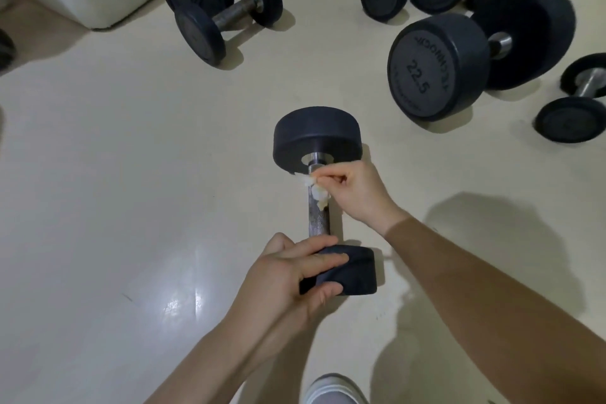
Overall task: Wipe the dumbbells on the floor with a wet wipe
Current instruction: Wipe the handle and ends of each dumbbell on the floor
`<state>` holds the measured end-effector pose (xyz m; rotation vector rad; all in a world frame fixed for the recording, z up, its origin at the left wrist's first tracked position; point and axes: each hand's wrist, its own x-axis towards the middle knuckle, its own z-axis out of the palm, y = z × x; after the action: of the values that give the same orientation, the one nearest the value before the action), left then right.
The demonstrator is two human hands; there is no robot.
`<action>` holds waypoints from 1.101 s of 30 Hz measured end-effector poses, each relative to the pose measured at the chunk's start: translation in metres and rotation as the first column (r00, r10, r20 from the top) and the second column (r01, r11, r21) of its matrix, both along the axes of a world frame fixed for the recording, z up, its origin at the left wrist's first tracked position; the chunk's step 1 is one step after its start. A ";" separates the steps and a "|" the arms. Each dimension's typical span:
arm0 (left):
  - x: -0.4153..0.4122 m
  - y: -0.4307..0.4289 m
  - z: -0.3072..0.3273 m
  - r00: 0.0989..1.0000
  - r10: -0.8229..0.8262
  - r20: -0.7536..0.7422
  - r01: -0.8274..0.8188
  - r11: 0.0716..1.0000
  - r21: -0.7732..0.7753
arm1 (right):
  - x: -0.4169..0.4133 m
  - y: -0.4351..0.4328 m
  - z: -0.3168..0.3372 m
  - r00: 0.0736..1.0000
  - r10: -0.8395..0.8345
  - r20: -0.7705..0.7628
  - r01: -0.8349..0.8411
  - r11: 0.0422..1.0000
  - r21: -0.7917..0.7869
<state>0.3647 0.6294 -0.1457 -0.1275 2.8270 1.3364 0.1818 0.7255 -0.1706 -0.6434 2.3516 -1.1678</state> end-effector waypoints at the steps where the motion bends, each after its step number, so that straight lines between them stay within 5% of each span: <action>1: -0.001 0.002 0.000 1.000 -0.013 -0.006 0.013 1.000 -0.015 | -0.001 -0.004 0.000 0.998 -0.061 -0.007 0.061 0.998 -0.019; 7: -0.008 0.006 0.003 0.995 -0.067 -0.068 0.063 0.996 -0.058 | 0.021 0.018 0.010 0.957 0.278 0.089 -0.290 0.932 0.215; 10: -0.011 0.011 0.003 0.989 -0.121 -0.080 0.110 0.985 -0.130 | -0.008 0.003 0.006 0.978 0.111 -0.174 -0.083 0.984 0.160; 12: -0.009 0.011 0.002 0.990 -0.101 -0.101 0.087 0.987 -0.134 | -0.006 0.004 0.001 0.975 -0.097 -0.199 0.107 0.994 0.038; 16: -0.006 0.006 -0.003 0.995 0.016 -0.101 -0.025 0.996 -0.085 | 0.021 0.022 0.003 0.995 0.093 0.049 -0.098 0.987 0.130; 18: -0.005 0.005 -0.006 0.996 0.005 -0.091 -0.014 0.996 -0.093 | 0.008 0.014 0.005 0.989 0.128 -0.068 -0.117 0.982 0.150; 21: -0.008 -0.002 -0.002 0.999 -0.031 -0.033 0.029 0.998 -0.050 | -0.007 -0.003 0.003 0.967 -0.078 -0.242 0.096 0.993 0.062; 27: -0.012 -0.011 -0.009 0.993 0.098 0.066 -0.107 0.985 0.136 | 0.015 0.021 0.008 0.989 0.149 -0.002 -0.145 0.961 0.235; 30: -0.016 -0.006 -0.007 0.991 0.098 0.091 -0.111 0.983 0.146 | -0.005 0.007 0.006 0.984 -0.023 -0.174 0.043 0.993 0.108; 33: -0.021 -0.004 -0.002 0.989 0.048 0.141 -0.067 0.989 0.135 | -0.005 0.009 0.006 0.985 -0.159 -0.071 0.161 0.987 0.022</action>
<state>0.3434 0.6252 -0.1479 -0.2896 2.6266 1.4701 0.1771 0.7344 -0.1648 -0.5010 2.5126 -1.1955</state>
